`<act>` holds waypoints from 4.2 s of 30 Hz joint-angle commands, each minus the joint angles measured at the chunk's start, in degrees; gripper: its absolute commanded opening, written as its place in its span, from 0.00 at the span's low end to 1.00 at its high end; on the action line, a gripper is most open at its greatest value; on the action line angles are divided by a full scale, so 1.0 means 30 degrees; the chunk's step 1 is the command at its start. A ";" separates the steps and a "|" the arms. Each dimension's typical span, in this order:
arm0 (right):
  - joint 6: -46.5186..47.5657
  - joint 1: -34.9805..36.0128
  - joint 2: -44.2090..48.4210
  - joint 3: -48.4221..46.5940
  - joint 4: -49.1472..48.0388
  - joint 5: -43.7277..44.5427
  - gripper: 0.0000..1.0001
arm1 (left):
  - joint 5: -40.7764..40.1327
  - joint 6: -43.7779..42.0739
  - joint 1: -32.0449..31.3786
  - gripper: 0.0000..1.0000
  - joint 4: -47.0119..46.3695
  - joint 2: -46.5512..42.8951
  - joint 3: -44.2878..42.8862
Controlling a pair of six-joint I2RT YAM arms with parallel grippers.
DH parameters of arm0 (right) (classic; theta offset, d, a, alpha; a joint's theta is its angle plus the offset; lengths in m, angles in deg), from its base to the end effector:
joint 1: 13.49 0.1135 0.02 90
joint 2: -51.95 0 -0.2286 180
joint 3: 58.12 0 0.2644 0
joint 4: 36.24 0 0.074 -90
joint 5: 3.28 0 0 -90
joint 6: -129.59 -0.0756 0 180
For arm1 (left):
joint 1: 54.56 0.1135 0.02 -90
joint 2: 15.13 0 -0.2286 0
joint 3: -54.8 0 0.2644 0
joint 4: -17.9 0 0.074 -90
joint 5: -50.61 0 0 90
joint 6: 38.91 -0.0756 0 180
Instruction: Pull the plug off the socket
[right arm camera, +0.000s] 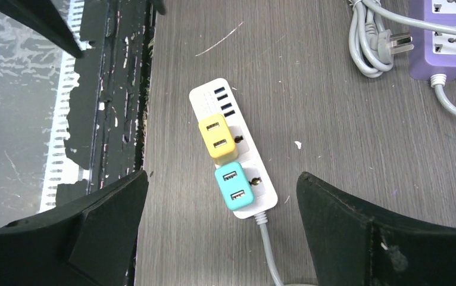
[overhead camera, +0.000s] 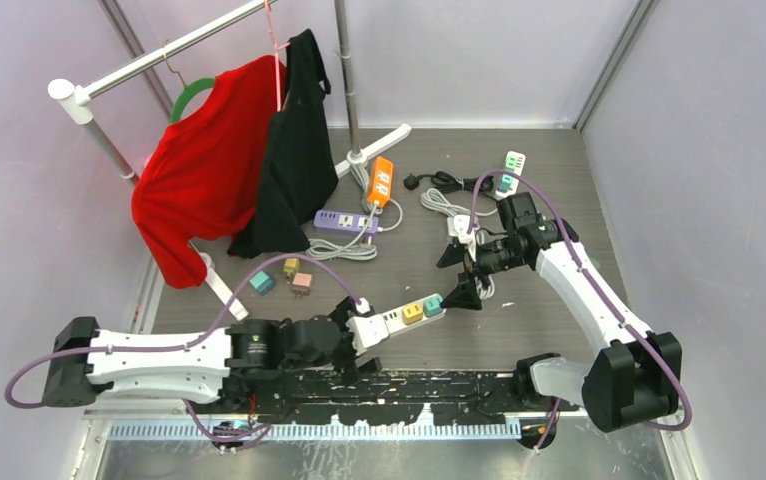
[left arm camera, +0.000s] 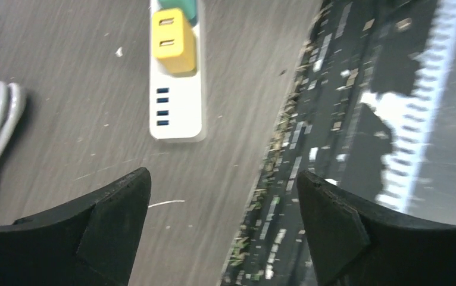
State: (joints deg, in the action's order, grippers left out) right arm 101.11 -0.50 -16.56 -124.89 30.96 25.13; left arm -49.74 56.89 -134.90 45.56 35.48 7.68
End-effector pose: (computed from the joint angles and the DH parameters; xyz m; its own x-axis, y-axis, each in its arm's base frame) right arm 0.2190 0.1188 0.2156 -0.0689 -0.4451 -0.8928 -0.9971 0.0028 0.0755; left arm 0.0580 -0.2598 0.1973 -0.1818 0.4753 -0.8608 0.9304 0.3666 0.0060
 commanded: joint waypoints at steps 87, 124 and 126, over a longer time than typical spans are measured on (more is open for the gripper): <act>0.0654 0.5779 -0.2893 0.2095 -0.5685 0.4789 0.01 | 0.5280 -0.1001 0.5162 0.00 -1.4985 1.3128 0.2573; 0.4212 0.6881 -0.3465 0.1105 -0.1269 0.2752 0.01 | 0.6291 0.0259 0.5878 0.00 -1.3869 1.2795 0.2953; 0.1741 0.6924 -0.3502 0.1034 -0.3006 0.2611 0.01 | 0.6292 0.0281 0.5917 0.00 -1.3655 1.2653 0.2956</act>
State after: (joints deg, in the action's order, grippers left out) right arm 110.40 19.08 -26.95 -119.29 24.21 36.96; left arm -31.93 55.78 -117.65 -1.04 74.23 14.92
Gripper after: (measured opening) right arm 0.372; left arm 0.515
